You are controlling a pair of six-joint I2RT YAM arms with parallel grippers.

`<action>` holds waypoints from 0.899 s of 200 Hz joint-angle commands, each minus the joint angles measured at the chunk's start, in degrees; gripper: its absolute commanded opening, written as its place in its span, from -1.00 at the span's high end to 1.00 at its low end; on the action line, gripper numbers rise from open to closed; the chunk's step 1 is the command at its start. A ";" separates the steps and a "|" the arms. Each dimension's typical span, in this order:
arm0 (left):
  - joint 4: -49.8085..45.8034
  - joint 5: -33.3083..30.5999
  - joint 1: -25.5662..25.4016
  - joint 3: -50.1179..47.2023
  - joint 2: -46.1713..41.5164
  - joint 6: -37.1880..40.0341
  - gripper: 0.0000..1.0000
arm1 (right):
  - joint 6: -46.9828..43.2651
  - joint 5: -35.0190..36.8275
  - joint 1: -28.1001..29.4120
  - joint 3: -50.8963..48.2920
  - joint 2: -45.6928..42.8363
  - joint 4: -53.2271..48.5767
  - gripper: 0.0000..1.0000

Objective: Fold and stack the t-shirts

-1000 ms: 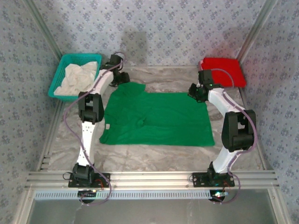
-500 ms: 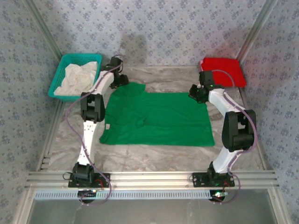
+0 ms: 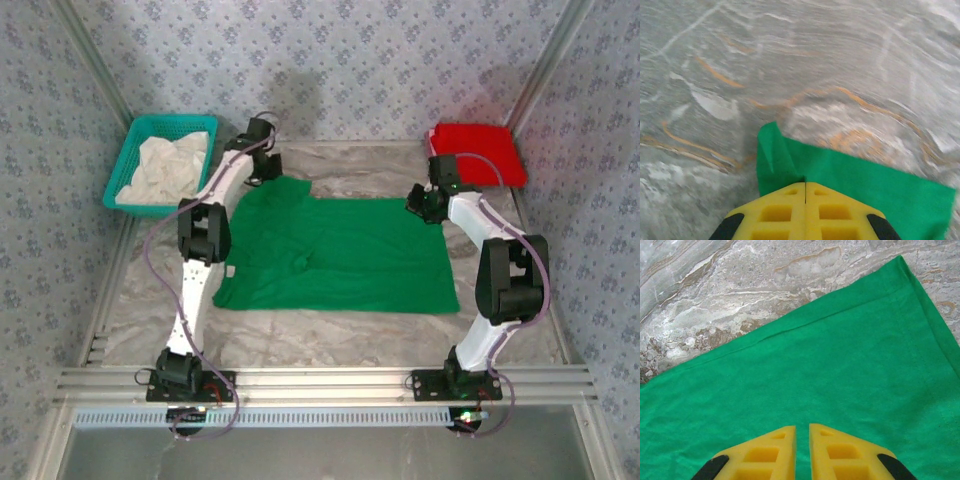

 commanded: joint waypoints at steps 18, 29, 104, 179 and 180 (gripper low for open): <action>20.51 -2.97 -5.56 -31.43 -23.43 6.37 1.00 | -1.05 -0.72 -0.57 -1.73 -0.70 1.01 0.65; 27.38 -3.79 -7.12 -42.39 -29.06 7.00 1.00 | -1.00 -0.97 -0.86 -1.99 -0.61 1.24 0.66; 41.25 -5.37 -8.27 -72.32 -45.80 13.96 0.12 | -1.22 -3.32 -1.58 -1.14 1.76 2.10 0.65; 31.44 5.18 -9.00 -57.40 -41.34 19.07 -0.25 | -1.50 -3.22 -1.98 -0.95 1.63 1.97 0.63; 31.14 5.14 -9.16 -57.01 -40.94 19.18 -0.25 | -1.49 -3.24 -2.00 -0.95 1.61 2.00 0.63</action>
